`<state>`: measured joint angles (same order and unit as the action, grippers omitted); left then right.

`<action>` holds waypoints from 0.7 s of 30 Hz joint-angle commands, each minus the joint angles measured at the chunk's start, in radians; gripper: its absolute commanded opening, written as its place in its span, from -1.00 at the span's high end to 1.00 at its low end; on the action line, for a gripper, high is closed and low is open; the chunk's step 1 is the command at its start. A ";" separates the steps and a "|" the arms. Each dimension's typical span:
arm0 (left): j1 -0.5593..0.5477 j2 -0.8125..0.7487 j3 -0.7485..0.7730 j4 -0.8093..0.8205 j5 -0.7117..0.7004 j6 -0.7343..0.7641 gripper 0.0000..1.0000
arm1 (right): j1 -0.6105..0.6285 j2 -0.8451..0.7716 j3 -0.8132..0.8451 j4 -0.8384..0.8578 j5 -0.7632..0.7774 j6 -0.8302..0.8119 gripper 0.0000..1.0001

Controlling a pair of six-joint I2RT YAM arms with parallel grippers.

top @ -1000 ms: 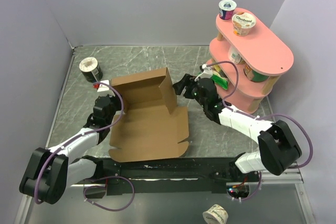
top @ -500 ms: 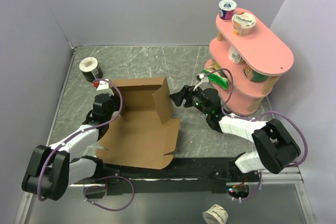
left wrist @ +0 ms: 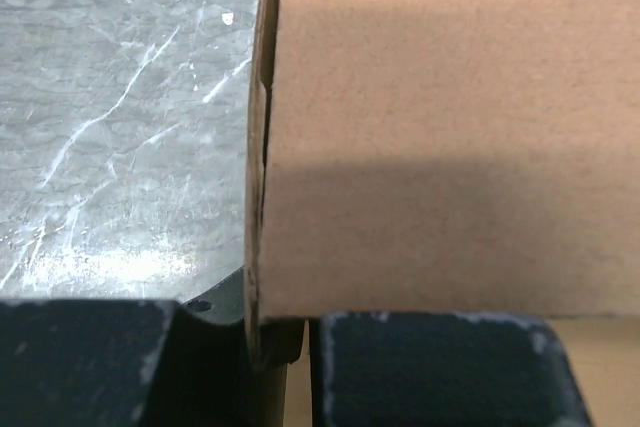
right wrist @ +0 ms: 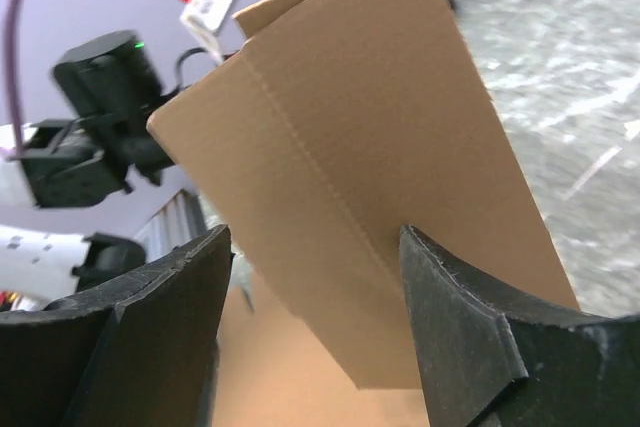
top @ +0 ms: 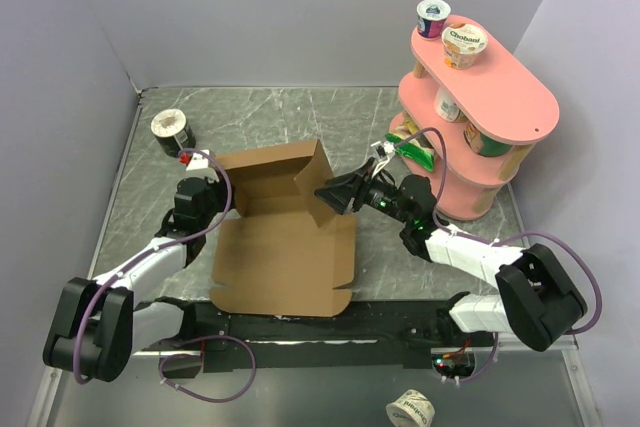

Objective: Fold the paper box

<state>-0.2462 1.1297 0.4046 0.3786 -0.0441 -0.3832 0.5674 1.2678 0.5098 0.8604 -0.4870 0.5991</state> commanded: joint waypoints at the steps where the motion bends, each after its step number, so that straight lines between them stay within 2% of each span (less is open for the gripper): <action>1: -0.005 -0.025 0.033 0.072 0.093 -0.005 0.72 | 0.019 -0.015 0.003 0.051 -0.088 0.001 -0.47; 3: -0.005 -0.034 0.025 0.082 0.104 -0.005 0.72 | 0.019 -0.010 -0.005 0.037 -0.045 -0.034 -0.47; 8: -0.007 -0.051 0.010 0.101 0.128 0.018 0.72 | 0.019 -0.016 0.021 -0.116 0.083 -0.137 -0.50; 15: -0.005 -0.062 -0.006 0.121 0.177 0.066 0.73 | 0.017 -0.007 0.084 -0.222 0.326 -0.313 -0.66; 21: -0.005 -0.042 0.010 0.108 0.214 0.101 0.73 | 0.012 0.044 0.137 -0.264 0.387 -0.398 -0.82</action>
<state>-0.2413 1.1034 0.3965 0.4061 0.0563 -0.3019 0.5797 1.2789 0.5827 0.6384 -0.2111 0.3099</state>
